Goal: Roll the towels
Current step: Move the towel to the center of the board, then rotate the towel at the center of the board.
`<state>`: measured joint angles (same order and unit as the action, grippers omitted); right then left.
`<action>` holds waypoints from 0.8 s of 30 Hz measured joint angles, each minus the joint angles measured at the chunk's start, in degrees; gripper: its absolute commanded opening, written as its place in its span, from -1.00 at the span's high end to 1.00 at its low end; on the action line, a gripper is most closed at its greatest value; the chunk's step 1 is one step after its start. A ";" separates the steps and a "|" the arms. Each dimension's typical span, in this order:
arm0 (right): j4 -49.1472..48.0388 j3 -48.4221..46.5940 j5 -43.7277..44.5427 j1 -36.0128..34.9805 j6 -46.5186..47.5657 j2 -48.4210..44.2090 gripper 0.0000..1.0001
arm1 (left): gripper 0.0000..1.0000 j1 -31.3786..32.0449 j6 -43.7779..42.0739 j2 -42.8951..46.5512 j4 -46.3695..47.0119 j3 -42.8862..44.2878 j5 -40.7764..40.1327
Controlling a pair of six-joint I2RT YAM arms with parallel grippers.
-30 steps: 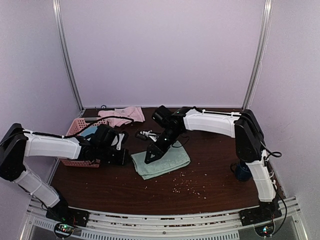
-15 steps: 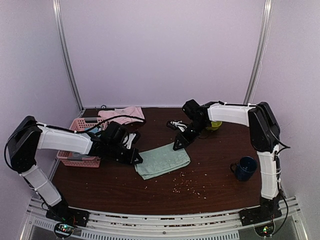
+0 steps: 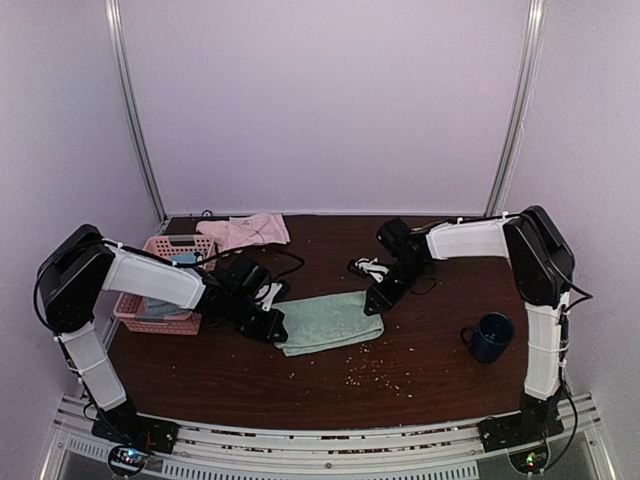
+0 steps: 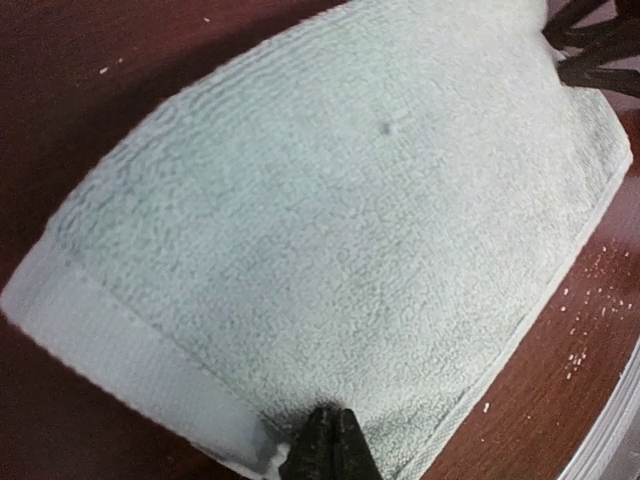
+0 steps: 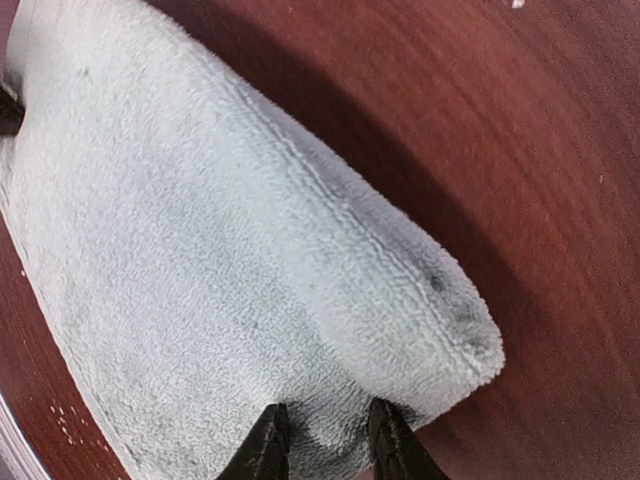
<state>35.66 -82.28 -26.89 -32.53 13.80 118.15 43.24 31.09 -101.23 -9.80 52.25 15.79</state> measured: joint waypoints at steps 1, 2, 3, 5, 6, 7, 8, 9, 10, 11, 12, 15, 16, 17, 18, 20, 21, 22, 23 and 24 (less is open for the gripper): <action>-0.28 1.92 0.28 -0.13 0.00 -1.36 0.40 | 0.92 0.00 -0.39 -0.55 -0.87 1.03 -0.81; -0.35 3.45 0.37 -0.26 0.02 -2.56 0.40 | 0.92 0.02 -0.87 -1.18 -1.68 2.27 -1.79; -0.24 5.46 0.39 -0.50 0.07 -4.07 0.39 | 0.91 0.00 -1.49 -1.95 -2.54 3.74 -3.06; 0.87 8.39 -0.20 -0.94 0.68 -6.58 0.36 | 0.88 -0.13 -2.71 -3.10 -4.42 6.45 -5.46; 1.66 9.35 -0.85 -1.18 1.11 -7.56 0.35 | 0.85 -0.24 -3.30 -3.54 -5.25 7.61 -6.67; 3.08 10.08 -2.01 -1.46 1.66 -8.50 0.34 | 0.81 -0.35 -4.04 -4.04 -6.47 9.18 -8.09; 5.05 10.32 -3.58 -1.88 2.56 -9.38 0.33 | 0.77 -0.52 -4.79 -4.39 -7.76 10.73 -9.46; 6.51 10.21 -5.09 -2.14 3.13 -10.10 0.32 | 0.71 -0.70 -5.53 -4.57 -8.94 12.13 -10.86; 8.31 9.75 -6.56 -2.27 3.91 -10.75 0.32 | 0.68 -0.83 -6.19 -4.57 -9.92 13.27 -12.04; 9.81 9.05 -7.78 -2.45 4.35 -11.26 0.31 | 0.66 -0.94 -6.80 -4.44 -10.97 14.53 -13.18; 11.04 8.33 -8.63 -2.40 4.76 -11.65 0.31 | 0.65 -0.94 -7.41 -4.13 -11.61 15.26 -13.99; 14.10 4.63 -11.65 -0.15 5.60 -12.85 0.31 | 0.72 -0.83 -9.01 -1.09 -12.13 15.50 -14.95; 14.27 3.43 -12.24 1.27 5.55 -13.18 0.32 | 0.79 -0.57 -9.64 0.55 -11.47 15.02 -14.43; 14.23 2.49 -12.50 2.71 5.51 -13.38 0.34 | 0.88 -0.20 -10.10 2.32 -10.29 14.21 -13.44; 14.10 1.64 -12.70 3.98 5.44 -13.44 0.36 | 0.97 0.28 -10.27 3.89 -8.66 13.22 -12.17; 13.49 0.37 -12.96 6.23 5.25 -13.11 0.40 | 1.00 1.84 -10.43 6.73 -3.82 10.82 -8.00; 13.33 -0.13 -13.03 7.06 5.20 -12.81 0.42 | 1.00 2.91 -10.43 7.43 -0.81 9.73 -5.79; 13.03 -0.70 -13.18 7.78 5.07 -12.17 0.43 | 1.00 4.35 -10.47 7.56 2.58 8.74 -3.74; 12.59 -1.29 -13.22 8.31 4.90 -11.21 0.44 | 1.00 5.66 -10.62 7.30 4.55 8.24 -2.32; 12.35 -1.79 -13.31 8.66 4.76 -10.29 0.45 | 1.00 7.45 -10.95 6.56 6.47 8.15 -1.07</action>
<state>48.01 -84.07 -40.21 -23.88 18.57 107.85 50.70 20.14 -94.67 -3.33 60.40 14.72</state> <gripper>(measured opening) 0.291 0.010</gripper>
